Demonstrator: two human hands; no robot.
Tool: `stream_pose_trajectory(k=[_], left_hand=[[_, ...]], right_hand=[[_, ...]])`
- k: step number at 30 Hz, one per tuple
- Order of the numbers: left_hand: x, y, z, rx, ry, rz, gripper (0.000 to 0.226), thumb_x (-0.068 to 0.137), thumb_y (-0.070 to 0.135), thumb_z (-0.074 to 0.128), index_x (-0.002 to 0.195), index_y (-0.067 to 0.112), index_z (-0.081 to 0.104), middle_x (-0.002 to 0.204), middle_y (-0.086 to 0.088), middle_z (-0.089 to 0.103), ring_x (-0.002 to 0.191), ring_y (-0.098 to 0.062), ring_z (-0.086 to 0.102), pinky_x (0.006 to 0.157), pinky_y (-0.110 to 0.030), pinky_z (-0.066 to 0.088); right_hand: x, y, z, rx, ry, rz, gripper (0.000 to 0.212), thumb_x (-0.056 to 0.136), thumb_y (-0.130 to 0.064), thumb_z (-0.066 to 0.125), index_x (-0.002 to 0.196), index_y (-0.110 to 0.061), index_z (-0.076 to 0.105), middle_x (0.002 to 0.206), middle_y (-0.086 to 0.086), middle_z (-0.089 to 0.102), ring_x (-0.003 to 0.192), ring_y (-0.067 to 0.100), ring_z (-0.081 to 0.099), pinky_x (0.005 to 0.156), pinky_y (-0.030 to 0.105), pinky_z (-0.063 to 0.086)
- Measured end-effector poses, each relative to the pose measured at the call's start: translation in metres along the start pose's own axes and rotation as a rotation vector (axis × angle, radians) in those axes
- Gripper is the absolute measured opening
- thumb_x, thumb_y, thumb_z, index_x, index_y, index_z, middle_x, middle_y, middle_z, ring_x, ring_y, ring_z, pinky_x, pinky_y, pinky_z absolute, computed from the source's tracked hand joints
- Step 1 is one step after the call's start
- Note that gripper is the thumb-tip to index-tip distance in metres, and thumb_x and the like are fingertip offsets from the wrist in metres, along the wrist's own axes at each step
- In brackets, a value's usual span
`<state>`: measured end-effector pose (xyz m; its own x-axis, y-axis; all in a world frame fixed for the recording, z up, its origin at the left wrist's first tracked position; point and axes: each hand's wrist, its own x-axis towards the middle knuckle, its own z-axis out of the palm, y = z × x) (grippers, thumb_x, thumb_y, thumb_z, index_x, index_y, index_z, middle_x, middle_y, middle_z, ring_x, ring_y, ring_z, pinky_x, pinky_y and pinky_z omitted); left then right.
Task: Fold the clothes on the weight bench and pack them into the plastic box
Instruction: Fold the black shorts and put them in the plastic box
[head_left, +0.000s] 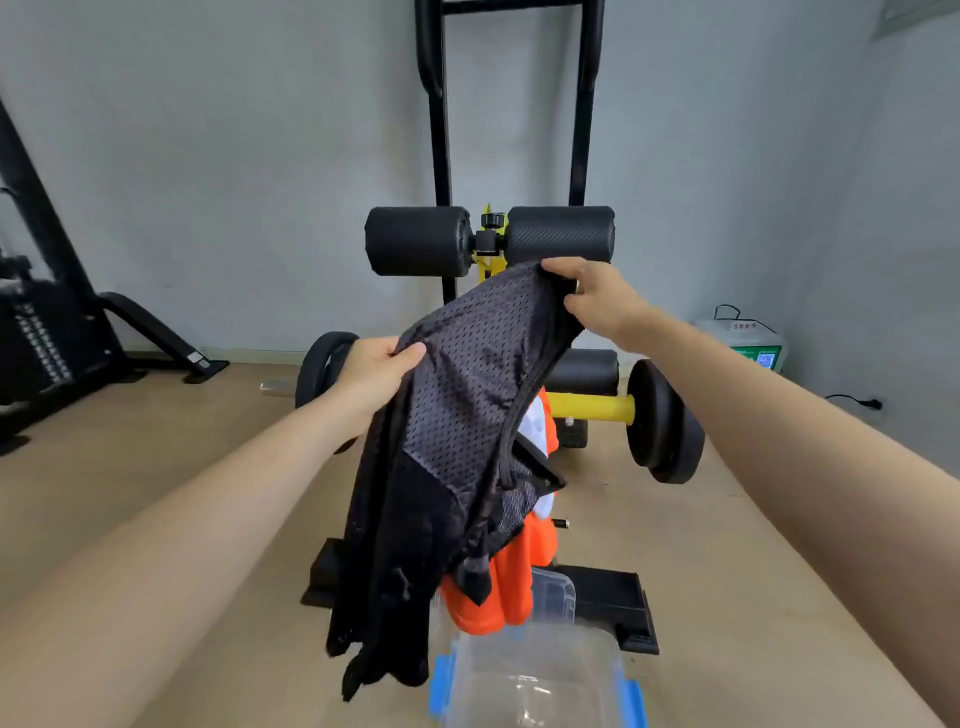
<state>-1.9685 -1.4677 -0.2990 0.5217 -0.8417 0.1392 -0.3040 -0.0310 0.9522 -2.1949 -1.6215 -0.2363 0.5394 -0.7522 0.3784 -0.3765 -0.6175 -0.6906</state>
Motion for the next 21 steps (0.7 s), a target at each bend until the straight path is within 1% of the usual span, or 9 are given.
stream_pose_trajectory(k=[2,5,10,11,13,16,17,19,21], left_hand=[[0.032,-0.010,0.002,0.031,0.012,-0.011,0.019,0.100,0.027,0.059,0.103,0.014,0.073,0.101,-0.002,0.074,0.095,-0.019,0.068,0.086,-0.033,0.053],[0.086,-0.037,0.013,0.063,0.016,-0.036,0.025,0.100,0.026,0.060,0.108,0.007,0.073,0.102,-0.005,0.073,0.093,-0.020,0.067,0.089,-0.034,0.052],[0.152,-0.076,0.037,0.057,-0.014,-0.097,0.035,0.099,0.026,0.062,0.107,-0.007,0.069,0.106,-0.018,0.072,0.089,-0.020,0.063,0.092,-0.041,0.052],[0.157,-0.080,0.043,0.071,-0.034,-0.104,0.031,0.098,0.023,0.064,0.108,-0.005,0.070,0.110,-0.019,0.072,0.092,-0.021,0.064,0.092,-0.040,0.052],[0.160,-0.092,0.052,0.185,-0.065,-0.079,0.031,0.093,0.020,0.069,0.120,0.005,0.068,0.117,-0.011,0.070,0.105,-0.022,0.065,0.101,-0.041,0.050],[0.138,-0.104,0.053,0.461,-0.035,0.116,0.061,0.088,0.030,0.074,0.143,0.021,0.050,0.136,-0.003,0.057,0.123,-0.022,0.054,0.105,-0.042,0.044],[0.124,-0.104,0.051,0.522,-0.027,0.198,0.060,0.087,0.035,0.073,0.142,0.025,0.051,0.138,0.001,0.056,0.125,-0.019,0.052,0.105,-0.040,0.042],[0.089,-0.104,0.049,0.567,-0.095,0.342,0.044,0.083,0.047,0.069,0.125,0.037,0.064,0.127,0.015,0.062,0.121,-0.009,0.054,0.104,-0.037,0.042],[0.053,-0.101,0.052,0.599,-0.197,0.378,0.028,0.083,0.049,0.069,0.108,0.037,0.073,0.114,0.020,0.065,0.113,-0.002,0.055,0.103,-0.036,0.041]], right_hand=[[0.028,0.019,0.012,-0.025,-0.011,0.014,0.066,0.085,0.017,0.034,0.144,-0.010,0.049,0.147,0.006,0.048,0.136,0.023,0.043,0.113,0.035,0.038],[0.070,0.063,0.037,-0.042,-0.048,0.055,0.066,0.085,0.017,0.033,0.143,-0.011,0.050,0.141,0.006,0.051,0.132,0.025,0.046,0.106,0.032,0.042],[0.115,0.130,0.070,0.008,-0.018,0.196,0.063,0.091,0.016,0.035,0.146,-0.012,0.046,0.152,0.007,0.044,0.144,0.028,0.034,0.118,0.044,0.031],[0.117,0.138,0.075,0.020,-0.020,0.217,0.061,0.093,0.015,0.036,0.147,-0.012,0.045,0.152,0.007,0.044,0.143,0.028,0.035,0.118,0.044,0.031],[0.117,0.152,0.083,0.042,-0.059,0.241,0.057,0.096,0.013,0.035,0.147,-0.012,0.044,0.150,0.007,0.045,0.141,0.027,0.038,0.117,0.043,0.034],[0.114,0.171,0.089,0.091,-0.126,0.264,0.056,0.098,0.012,0.034,0.147,-0.012,0.044,0.148,0.006,0.047,0.140,0.026,0.040,0.114,0.040,0.036],[0.112,0.179,0.090,0.100,-0.137,0.273,0.057,0.097,0.012,0.034,0.148,-0.012,0.043,0.149,0.006,0.047,0.141,0.025,0.040,0.114,0.039,0.036],[0.108,0.192,0.091,0.105,-0.153,0.276,0.059,0.095,0.013,0.038,0.148,-0.013,0.044,0.149,0.005,0.048,0.141,0.024,0.040,0.114,0.040,0.038],[0.100,0.199,0.092,0.103,-0.190,0.282,0.060,0.094,0.010,0.047,0.148,-0.014,0.044,0.148,0.004,0.049,0.140,0.025,0.041,0.114,0.040,0.038]])
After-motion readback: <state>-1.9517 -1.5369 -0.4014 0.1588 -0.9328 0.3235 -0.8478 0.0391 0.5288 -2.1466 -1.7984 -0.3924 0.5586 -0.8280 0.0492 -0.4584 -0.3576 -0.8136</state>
